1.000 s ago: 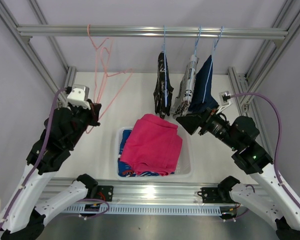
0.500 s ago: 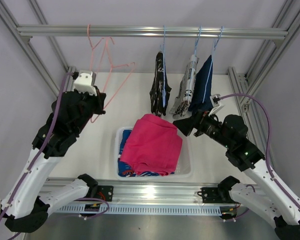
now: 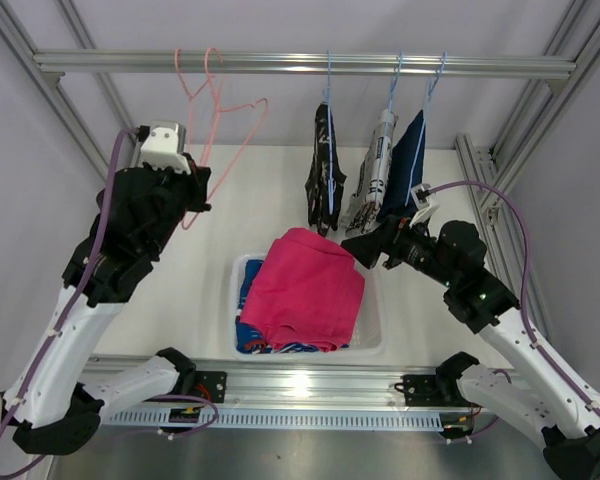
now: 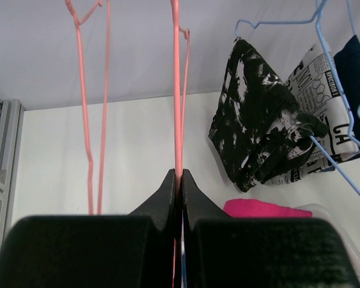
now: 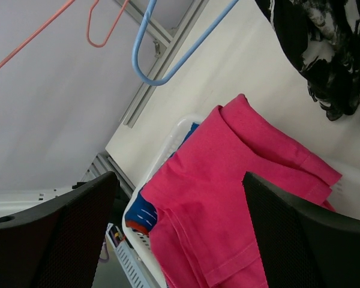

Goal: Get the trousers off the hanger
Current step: Place the hanger at the clothesline.

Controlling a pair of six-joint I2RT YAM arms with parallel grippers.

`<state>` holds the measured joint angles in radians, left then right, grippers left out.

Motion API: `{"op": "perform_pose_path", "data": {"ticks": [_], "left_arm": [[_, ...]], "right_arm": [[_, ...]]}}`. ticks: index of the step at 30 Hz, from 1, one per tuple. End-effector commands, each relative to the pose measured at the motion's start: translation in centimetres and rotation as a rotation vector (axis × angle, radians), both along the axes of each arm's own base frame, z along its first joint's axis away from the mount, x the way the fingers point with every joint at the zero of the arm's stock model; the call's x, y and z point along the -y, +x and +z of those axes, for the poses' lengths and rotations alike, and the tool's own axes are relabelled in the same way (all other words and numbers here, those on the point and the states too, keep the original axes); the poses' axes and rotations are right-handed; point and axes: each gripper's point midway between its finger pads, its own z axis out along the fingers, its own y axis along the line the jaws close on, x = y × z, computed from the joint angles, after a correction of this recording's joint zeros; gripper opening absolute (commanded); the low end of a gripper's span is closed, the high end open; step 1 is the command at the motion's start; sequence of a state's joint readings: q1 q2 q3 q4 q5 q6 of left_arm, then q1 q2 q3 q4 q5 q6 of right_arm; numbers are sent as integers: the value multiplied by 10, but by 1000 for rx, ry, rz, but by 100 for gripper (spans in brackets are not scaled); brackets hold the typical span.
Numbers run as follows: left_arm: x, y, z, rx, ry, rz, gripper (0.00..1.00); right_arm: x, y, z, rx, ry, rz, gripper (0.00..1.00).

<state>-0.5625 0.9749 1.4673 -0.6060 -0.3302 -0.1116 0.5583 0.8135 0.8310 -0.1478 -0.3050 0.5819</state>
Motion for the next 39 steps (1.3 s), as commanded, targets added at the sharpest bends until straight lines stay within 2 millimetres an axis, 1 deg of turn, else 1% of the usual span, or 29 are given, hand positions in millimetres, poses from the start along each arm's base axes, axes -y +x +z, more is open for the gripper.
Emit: {"op": "perform_pose_path", "data": {"ticks": [1, 3, 4, 6, 8, 9, 10, 12, 13, 15, 17, 21, 23, 24, 26, 29, 32, 36, 38, 39], "left_arm": [[2, 14, 18, 51, -9, 27, 1], [5, 20, 19, 54, -13, 31, 1], [9, 26, 14, 39, -7, 29, 1], [12, 32, 15, 45, -7, 33, 1], [15, 42, 10, 35, 5, 46, 1], [15, 44, 11, 37, 7, 51, 1], [16, 46, 12, 41, 5, 54, 1], [18, 51, 11, 40, 9, 58, 1], [19, 53, 12, 49, 10, 59, 1], [18, 58, 13, 56, 26, 74, 1], [18, 59, 19, 70, 32, 77, 1], [18, 64, 25, 85, 53, 83, 1], [20, 70, 19, 66, 75, 86, 1], [19, 70, 22, 67, 74, 91, 1], [21, 74, 17, 55, 83, 90, 1], [24, 77, 16, 48, 76, 83, 1], [23, 81, 14, 43, 83, 101, 1], [23, 79, 12, 30, 80, 96, 1], [23, 77, 7, 16, 82, 93, 1], [21, 73, 10, 23, 72, 93, 1]], "right_arm": [[-2, 0, 6, 48, 6, 32, 91], [-1, 2, 3, 50, -1, 35, 91], [-2, 2, 0, 48, -5, 41, 91], [-3, 3, -5, 42, -5, 48, 91], [-5, 5, -11, 35, -4, 60, 91], [-6, 7, -11, 41, -2, 62, 91], [-6, 9, -19, 26, -11, 64, 91], [-7, 13, -24, 17, -13, 64, 91], [-7, 15, -31, 0, -21, 67, 91], [-9, 21, -30, 18, -8, 66, 91], [-9, 26, -37, -1, -11, 68, 91], [-11, 32, -44, -20, -8, 75, 91], [-12, 33, -46, -28, -8, 83, 91], [-12, 34, -49, -34, -10, 80, 91], [-12, 34, -50, -35, -12, 80, 91], [-11, 34, -52, -39, -12, 80, 90], [-10, 34, -54, -42, -17, 77, 90], [-8, 34, -58, -52, -23, 76, 91], [-7, 34, -59, -56, -21, 71, 90], [-7, 34, -61, -56, -23, 71, 91]]}}
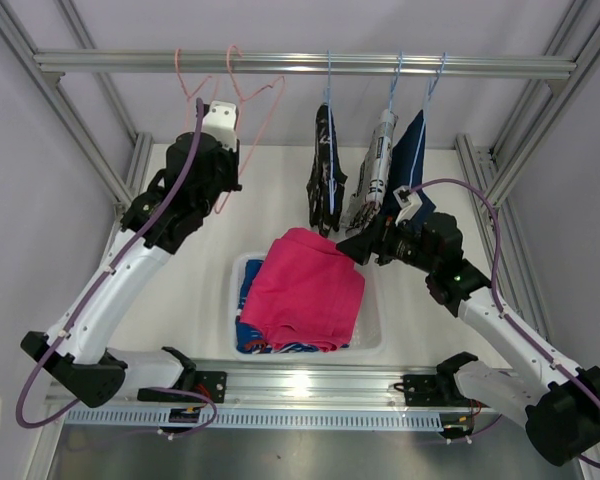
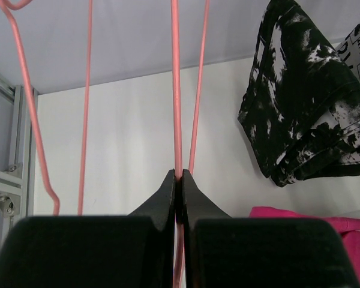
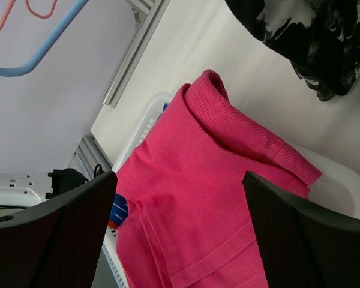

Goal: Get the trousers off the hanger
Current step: Place the hanger at the clothesline.

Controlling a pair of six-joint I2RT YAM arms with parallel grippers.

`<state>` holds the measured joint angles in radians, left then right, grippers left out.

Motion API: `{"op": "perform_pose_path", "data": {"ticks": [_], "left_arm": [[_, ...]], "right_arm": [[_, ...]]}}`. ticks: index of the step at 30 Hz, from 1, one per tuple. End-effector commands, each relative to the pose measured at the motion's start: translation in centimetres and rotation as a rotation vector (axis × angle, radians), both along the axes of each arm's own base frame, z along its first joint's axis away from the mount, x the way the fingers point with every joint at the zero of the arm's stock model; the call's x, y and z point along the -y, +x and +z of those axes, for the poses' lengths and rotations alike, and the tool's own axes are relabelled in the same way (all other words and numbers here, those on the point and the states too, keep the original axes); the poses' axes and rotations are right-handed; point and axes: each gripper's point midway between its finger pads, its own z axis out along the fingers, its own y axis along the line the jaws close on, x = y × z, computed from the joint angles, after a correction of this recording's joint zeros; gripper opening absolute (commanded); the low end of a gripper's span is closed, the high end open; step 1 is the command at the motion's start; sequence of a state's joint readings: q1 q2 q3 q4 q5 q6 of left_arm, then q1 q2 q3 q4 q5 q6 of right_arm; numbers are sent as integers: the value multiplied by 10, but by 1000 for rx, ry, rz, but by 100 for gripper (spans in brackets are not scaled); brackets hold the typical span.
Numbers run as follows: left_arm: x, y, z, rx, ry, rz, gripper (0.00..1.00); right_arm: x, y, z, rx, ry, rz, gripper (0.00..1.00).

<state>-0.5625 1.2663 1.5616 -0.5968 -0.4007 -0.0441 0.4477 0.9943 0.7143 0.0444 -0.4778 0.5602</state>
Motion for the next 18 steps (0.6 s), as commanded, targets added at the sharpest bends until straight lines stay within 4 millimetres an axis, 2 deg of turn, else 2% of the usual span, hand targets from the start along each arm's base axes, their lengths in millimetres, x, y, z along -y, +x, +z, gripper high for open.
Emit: {"op": "perform_pose_path", "data": {"ticks": [1, 7, 11, 18], "left_arm": [[-8, -1, 55, 163, -97, 28, 1], [-15, -9, 46, 158, -88, 39, 1], [-17, -7, 43, 164, -84, 51, 1], [-11, -1, 55, 180, -88, 40, 1]], "right_arm": [[0, 0, 5, 34, 16, 8, 90], [1, 0, 2, 28, 14, 9, 91], [1, -1, 0, 21, 13, 9, 90], [2, 0, 0, 24, 10, 3, 91]]}}
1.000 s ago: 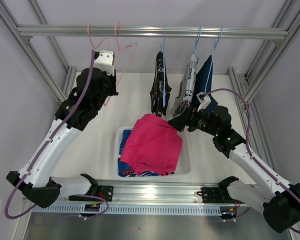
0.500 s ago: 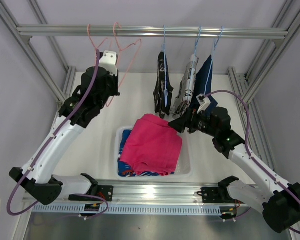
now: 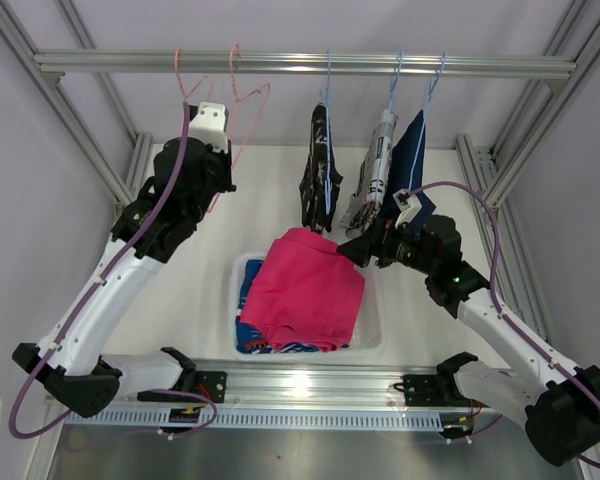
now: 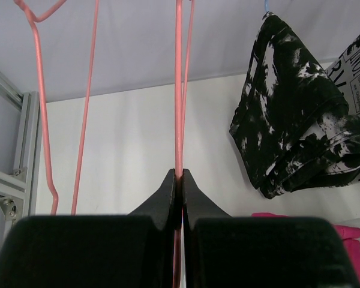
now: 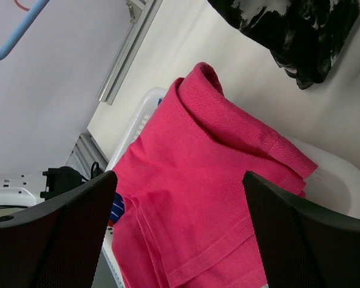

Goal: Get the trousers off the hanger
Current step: Place the hanger at the clothesline.

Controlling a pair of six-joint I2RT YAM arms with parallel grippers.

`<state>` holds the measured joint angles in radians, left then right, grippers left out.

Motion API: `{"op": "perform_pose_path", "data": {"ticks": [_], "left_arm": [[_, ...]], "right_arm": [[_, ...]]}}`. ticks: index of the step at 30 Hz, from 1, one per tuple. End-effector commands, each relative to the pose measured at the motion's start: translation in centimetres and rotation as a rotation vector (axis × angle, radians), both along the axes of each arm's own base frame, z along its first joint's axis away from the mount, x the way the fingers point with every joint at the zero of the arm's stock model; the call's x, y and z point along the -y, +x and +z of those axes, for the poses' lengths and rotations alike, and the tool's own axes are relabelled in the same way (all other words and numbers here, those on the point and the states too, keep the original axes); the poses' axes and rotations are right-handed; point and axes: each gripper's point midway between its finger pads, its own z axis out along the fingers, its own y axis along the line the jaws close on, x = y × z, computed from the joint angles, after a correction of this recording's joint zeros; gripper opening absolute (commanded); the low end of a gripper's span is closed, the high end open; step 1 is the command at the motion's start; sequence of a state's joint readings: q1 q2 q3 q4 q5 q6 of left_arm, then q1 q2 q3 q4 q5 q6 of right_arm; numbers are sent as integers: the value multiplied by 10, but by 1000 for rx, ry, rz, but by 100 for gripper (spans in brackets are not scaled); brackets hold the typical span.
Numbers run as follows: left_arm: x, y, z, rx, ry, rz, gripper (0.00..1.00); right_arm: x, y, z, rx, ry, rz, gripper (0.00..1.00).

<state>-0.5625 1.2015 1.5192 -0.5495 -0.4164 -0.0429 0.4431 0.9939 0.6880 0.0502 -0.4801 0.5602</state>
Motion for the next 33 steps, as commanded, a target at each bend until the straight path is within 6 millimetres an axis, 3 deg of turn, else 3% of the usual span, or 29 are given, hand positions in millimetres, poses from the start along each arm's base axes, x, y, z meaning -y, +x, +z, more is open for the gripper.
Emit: {"op": "perform_pose_path", "data": {"ticks": [1, 8, 14, 33], "left_arm": [[-3, 8, 46, 126, -60, 29, 1], [-5, 11, 67, 150, -50, 38, 1], [-8, 9, 73, 155, -47, 50, 1], [-25, -15, 98, 210, -86, 67, 1]], "right_arm": [[0, 2, 10, 42, 17, 6, 90], [-1, 3, 9, 41, 16, 6, 90], [1, 3, 8, 41, 15, 3, 90], [0, 5, 4, 30, 15, 4, 90]]}}
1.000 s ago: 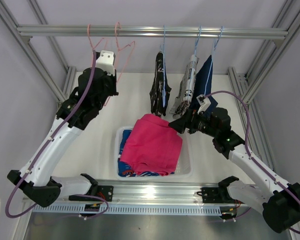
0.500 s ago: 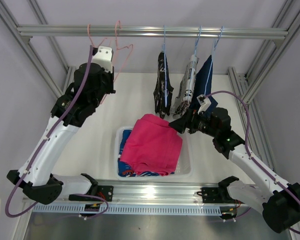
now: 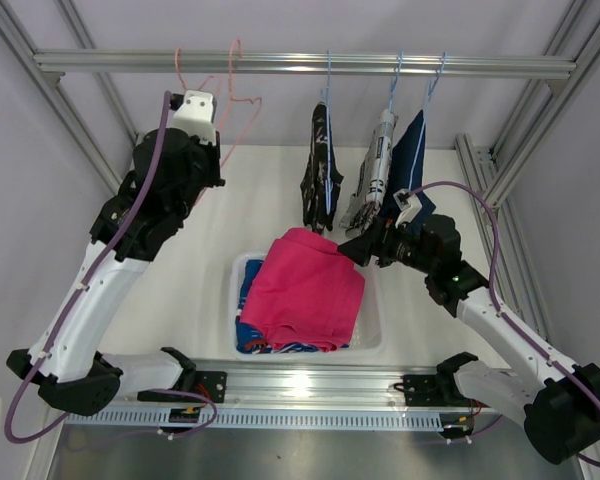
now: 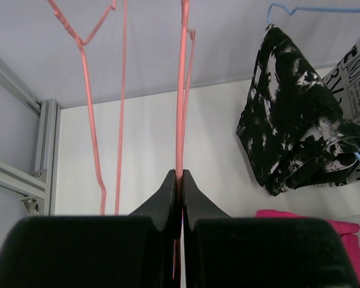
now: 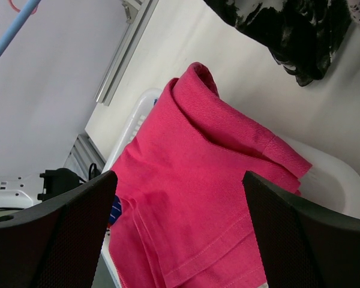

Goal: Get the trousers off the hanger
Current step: Place the hanger at the clothesline.

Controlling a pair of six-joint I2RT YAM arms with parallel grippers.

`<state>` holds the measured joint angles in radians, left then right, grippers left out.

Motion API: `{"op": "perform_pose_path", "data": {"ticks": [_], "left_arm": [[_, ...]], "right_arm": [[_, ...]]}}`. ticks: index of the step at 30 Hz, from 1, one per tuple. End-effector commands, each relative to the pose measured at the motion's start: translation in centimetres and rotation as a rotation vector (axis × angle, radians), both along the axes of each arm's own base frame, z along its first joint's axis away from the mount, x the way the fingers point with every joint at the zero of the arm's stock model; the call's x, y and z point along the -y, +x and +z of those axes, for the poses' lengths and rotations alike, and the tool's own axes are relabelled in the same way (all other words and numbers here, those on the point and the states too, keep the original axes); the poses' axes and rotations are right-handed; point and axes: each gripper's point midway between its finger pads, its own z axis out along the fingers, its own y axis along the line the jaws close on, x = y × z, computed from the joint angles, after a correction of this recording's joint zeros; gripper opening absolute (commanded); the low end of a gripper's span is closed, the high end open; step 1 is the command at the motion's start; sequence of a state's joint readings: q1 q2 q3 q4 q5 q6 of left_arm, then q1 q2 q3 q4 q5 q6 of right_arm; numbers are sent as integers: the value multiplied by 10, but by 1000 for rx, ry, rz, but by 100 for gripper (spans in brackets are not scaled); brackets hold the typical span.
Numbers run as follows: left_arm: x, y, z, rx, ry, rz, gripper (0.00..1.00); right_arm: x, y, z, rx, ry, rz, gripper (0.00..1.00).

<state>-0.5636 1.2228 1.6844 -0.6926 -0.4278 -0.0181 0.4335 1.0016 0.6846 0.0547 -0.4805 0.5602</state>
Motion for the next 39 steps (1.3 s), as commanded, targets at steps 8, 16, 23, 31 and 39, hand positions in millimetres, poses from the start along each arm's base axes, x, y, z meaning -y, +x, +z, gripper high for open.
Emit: {"op": "perform_pose_path", "data": {"ticks": [8, 16, 23, 31, 39], "left_arm": [[-19, -1, 76, 246, -128, 91, 1], [-19, 4, 81, 269, -149, 111, 0], [-12, 8, 77, 245, -129, 85, 1], [-4, 17, 53, 189, -71, 64, 1], [5, 23, 21, 120, -39, 41, 1]], "right_arm": [[-3, 4, 4, 26, 15, 12, 90], [-2, 6, 2, 22, 11, 8, 90], [-2, 7, 2, 19, 12, 8, 90], [-2, 7, -2, 12, 7, 5, 90], [-1, 8, -4, 8, 7, 3, 90]]}}
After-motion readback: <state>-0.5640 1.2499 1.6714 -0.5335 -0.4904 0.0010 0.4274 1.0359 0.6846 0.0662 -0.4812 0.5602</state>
